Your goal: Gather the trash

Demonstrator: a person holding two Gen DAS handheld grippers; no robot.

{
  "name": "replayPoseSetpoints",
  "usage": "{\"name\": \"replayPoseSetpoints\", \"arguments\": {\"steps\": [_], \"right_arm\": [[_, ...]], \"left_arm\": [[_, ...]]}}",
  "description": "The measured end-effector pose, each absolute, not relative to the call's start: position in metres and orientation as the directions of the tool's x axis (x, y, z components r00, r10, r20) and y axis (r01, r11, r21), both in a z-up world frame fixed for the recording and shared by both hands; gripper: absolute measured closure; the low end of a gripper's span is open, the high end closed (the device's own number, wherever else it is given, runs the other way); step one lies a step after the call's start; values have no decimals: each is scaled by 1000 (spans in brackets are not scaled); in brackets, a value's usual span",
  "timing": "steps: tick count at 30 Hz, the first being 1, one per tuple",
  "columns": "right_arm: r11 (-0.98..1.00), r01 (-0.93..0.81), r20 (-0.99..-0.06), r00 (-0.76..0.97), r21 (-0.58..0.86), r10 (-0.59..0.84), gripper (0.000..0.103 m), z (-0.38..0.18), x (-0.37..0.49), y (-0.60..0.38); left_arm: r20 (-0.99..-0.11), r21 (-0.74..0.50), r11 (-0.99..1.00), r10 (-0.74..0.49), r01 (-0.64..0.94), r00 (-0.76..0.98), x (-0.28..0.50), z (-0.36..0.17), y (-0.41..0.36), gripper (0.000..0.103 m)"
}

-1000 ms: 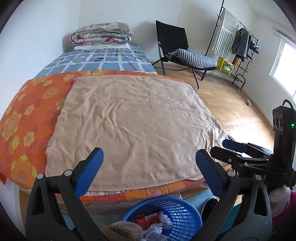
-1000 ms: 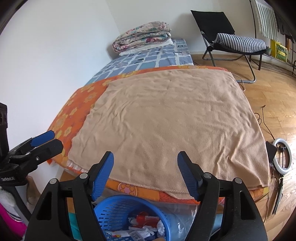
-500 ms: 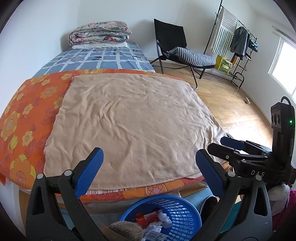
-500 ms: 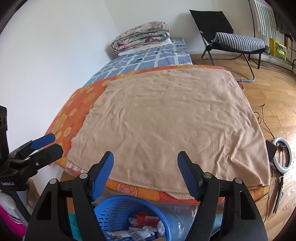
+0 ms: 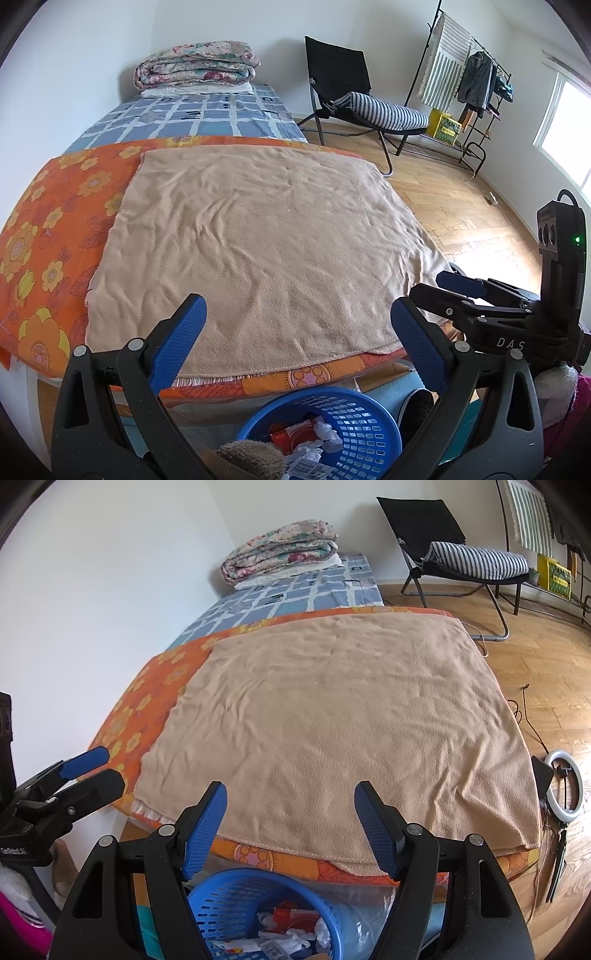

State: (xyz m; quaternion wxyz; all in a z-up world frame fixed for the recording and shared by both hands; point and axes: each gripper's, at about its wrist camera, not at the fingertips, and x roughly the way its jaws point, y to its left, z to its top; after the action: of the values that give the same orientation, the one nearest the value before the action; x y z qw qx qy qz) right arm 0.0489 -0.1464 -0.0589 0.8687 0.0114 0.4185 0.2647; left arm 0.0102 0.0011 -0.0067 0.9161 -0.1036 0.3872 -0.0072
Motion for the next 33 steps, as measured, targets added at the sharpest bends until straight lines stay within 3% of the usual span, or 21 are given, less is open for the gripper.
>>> {"name": "replayPoseSetpoints", "arguments": {"steps": [33], "right_arm": [[859,-452,-726,504,240,468,32,-61,47,-149]], "left_arm": [[-714,-191,979,-94,-65,693,10,-9,-3,1]]}}
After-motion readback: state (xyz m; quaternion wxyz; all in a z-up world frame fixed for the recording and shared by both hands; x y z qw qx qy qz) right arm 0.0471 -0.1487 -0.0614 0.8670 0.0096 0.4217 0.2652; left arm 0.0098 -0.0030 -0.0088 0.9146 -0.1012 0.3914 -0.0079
